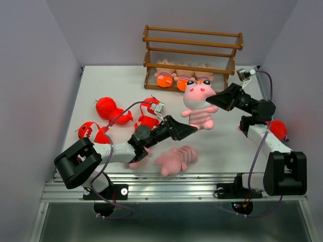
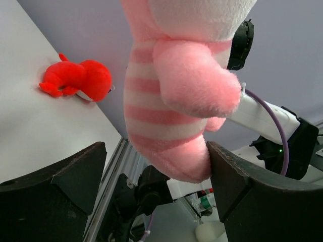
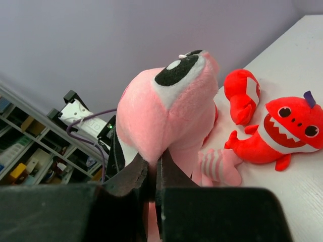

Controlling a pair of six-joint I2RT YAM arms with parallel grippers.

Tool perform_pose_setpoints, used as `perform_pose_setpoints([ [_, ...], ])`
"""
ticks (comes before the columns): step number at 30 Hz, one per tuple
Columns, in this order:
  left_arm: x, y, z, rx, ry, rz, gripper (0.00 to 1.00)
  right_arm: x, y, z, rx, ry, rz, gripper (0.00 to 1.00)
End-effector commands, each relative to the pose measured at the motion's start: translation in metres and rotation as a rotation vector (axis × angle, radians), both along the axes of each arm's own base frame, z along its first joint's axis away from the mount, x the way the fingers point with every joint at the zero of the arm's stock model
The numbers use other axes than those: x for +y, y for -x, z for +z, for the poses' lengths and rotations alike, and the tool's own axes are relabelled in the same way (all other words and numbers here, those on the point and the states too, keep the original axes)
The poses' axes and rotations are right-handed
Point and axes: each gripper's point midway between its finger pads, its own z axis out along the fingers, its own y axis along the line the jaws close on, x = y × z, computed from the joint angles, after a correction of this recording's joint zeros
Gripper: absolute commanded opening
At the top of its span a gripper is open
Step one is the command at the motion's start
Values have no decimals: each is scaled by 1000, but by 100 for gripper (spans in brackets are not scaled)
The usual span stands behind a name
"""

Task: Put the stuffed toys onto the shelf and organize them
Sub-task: Pass the stuffed toy from the right arm to the left

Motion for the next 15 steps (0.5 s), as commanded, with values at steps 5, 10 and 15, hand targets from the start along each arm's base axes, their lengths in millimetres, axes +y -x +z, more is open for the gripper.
perform_pose_setpoints([
  [5, 10, 8, 53, -89, 212, -7, 81, -5, 6, 6, -143, -35, -85, 1],
  [10, 7, 7, 62, -97, 266, -24, 60, -5, 9, -3, -155, -16, -110, 1],
  [15, 10, 5, 64, -93, 291, -12, 28, -5, 13, -6, -177, 1, -110, 2],
])
